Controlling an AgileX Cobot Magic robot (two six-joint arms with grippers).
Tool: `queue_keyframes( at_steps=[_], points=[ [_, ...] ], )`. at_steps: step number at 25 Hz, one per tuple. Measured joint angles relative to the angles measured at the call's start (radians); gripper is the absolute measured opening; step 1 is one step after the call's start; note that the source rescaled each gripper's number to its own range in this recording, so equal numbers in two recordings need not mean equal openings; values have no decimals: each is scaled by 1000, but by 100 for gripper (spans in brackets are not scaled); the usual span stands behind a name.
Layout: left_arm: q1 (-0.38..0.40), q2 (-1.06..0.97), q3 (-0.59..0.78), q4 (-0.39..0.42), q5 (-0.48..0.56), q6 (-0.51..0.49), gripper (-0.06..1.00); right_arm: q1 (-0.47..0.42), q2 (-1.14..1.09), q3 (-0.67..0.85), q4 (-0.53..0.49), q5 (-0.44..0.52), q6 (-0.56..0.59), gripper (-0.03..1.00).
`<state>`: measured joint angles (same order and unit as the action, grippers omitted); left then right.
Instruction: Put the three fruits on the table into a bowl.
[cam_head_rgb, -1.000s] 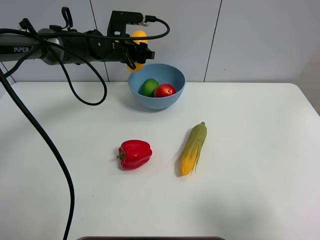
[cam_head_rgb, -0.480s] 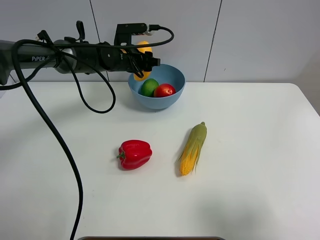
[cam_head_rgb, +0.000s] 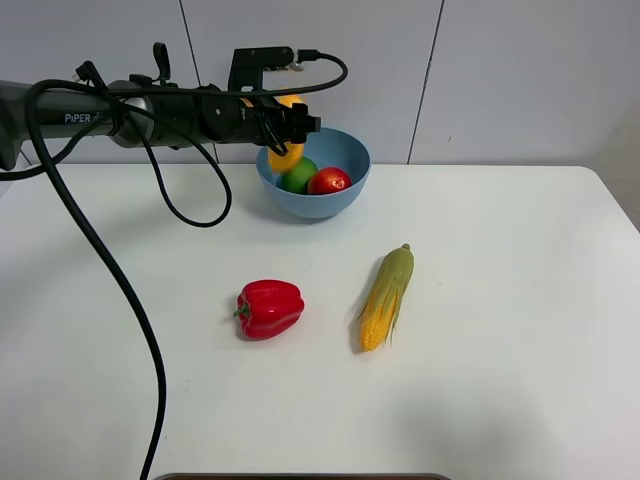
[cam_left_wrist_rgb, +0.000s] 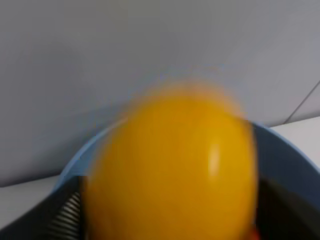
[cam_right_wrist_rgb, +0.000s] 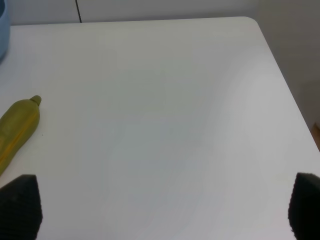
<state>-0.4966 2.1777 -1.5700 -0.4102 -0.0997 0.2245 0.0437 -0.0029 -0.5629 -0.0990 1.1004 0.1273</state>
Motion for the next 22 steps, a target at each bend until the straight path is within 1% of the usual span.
queue_keyframes(
  at_steps=[3, 6, 8, 10, 12, 17, 22],
  points=[
    [0, 0, 0, -1, -1, 0, 55, 0, 0, 0, 0, 0, 0, 100],
    [0, 0, 0, -2, -1, -5, 73, 0, 0, 0, 0, 0, 0, 100],
    [0, 0, 0, -2, 8, -7, 83, 0, 0, 0, 0, 0, 0, 100],
    [0, -4, 0, -3, 31, -7, 86, 0, 0, 0, 0, 0, 0, 100],
    [0, -16, 0, -3, 89, -7, 87, 0, 0, 0, 0, 0, 0, 100],
    [28, -77, 0, 4, 239, -2, 88, 0, 0, 0, 0, 0, 0, 100],
    [66, -155, 0, 83, 398, 9, 88, 0, 0, 0, 0, 0, 0, 100]
  ],
)
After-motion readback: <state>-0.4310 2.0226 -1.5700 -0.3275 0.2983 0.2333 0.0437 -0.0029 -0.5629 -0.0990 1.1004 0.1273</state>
